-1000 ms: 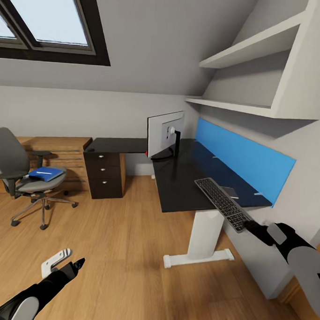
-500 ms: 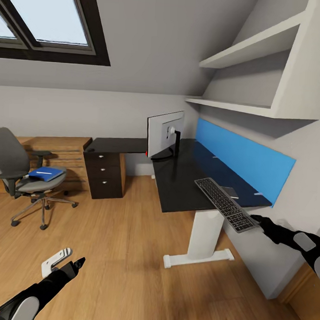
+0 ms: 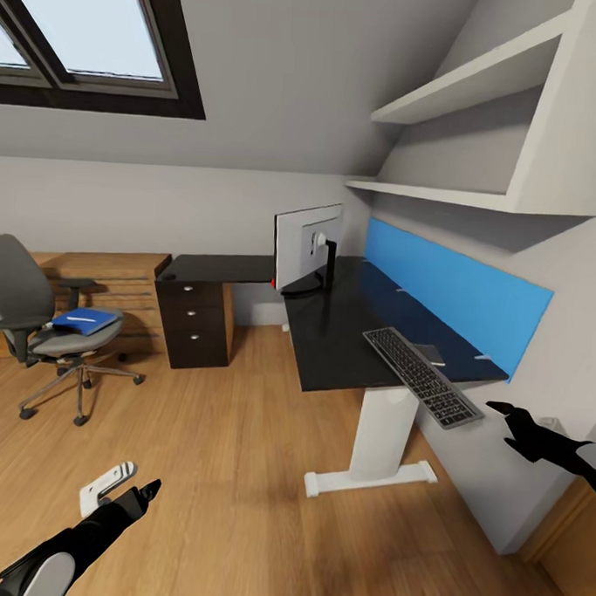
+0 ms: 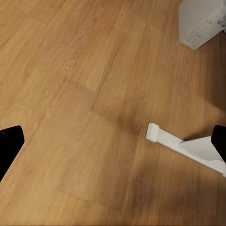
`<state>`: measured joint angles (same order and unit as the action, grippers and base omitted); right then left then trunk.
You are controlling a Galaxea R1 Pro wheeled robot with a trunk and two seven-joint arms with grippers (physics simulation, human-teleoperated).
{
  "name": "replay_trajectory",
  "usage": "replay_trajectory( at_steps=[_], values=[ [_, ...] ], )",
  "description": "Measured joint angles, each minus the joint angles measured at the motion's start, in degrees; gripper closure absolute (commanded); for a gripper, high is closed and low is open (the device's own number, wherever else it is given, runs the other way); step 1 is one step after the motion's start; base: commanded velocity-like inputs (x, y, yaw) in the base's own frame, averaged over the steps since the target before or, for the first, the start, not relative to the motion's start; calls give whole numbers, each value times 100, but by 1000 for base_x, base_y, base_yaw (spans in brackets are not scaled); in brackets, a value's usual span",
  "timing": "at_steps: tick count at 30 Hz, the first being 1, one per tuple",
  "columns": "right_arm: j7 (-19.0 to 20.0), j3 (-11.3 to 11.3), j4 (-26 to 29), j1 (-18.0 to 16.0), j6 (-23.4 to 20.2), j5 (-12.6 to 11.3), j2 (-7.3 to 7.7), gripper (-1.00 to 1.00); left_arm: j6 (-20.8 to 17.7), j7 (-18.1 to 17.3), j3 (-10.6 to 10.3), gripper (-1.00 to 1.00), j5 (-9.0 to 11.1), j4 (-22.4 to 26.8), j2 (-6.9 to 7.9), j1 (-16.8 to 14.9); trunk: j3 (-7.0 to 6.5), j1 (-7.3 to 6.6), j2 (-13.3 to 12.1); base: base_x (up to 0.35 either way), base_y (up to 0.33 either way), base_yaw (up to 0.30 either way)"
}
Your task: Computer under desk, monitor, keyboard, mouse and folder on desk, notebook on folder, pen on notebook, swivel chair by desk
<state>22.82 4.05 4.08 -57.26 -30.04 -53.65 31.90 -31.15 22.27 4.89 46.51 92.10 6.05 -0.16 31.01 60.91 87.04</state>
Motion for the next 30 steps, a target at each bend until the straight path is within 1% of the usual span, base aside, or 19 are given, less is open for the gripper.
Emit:
replay_trajectory(
  at_steps=[5,10,13,14,17,18,20,23,25,26,28,30],
  values=[
    [0,3,-10,0,-37,-82,16,-100,0,6,-36,-100,-7,0,0,0,90,110,201,0,0,0],
    [-76,12,-12,0,-71,-213,22,-100,0,18,-53,-100,-8,0,0,0,180,220,401,0,0,0],
    [-69,107,-13,0,-63,-413,9,-100,0,23,-82,-100,-9,0,0,0,233,286,522,0,0,0],
    [-50,187,-16,0,-55,-603,0,-100,0,25,-106,-100,-8,0,0,0,251,308,562,0,0,0],
    [-17,264,-17,0,-56,-967,-5,-100,0,26,-130,-100,-9,0,0,0,305,374,682,0,0,0],
    [9,296,-17,0,-69,-1182,-6,-100,0,26,-139,-100,-9,0,0,0,323,395,722,0,0,0],
    [53,318,-20,2,-82,-1388,-8,-100,4,27,-146,-100,-9,0,0,0,359,439,802,0,0,0],
    [92,334,-25,7,-93,-1532,-8,-100,7,27,-151,-100,-10,0,0,0,413,505,923,0,0,0],
    [130,338,-32,8,-97,-1574,-9,-100,7,27,-152,-100,-10,0,0,0,449,549,1003,0,0,0],
    [311,342,-106,9,-105,-1614,-9,-100,7,27,-153,-100,-10,0,0,0,467,571,1043,0,0,0],
    [527,344,-202,9,-107,-1627,-5,-100,8,32,-162,-100,-9,-4,-2,0,503,615,1123,0,0,0],
    [664,346,-247,9,-108,-1631,-2,-100,8,33,-201,-100,-9,-9,-4,0,539,659,1204,0,0,0]
  ],
)
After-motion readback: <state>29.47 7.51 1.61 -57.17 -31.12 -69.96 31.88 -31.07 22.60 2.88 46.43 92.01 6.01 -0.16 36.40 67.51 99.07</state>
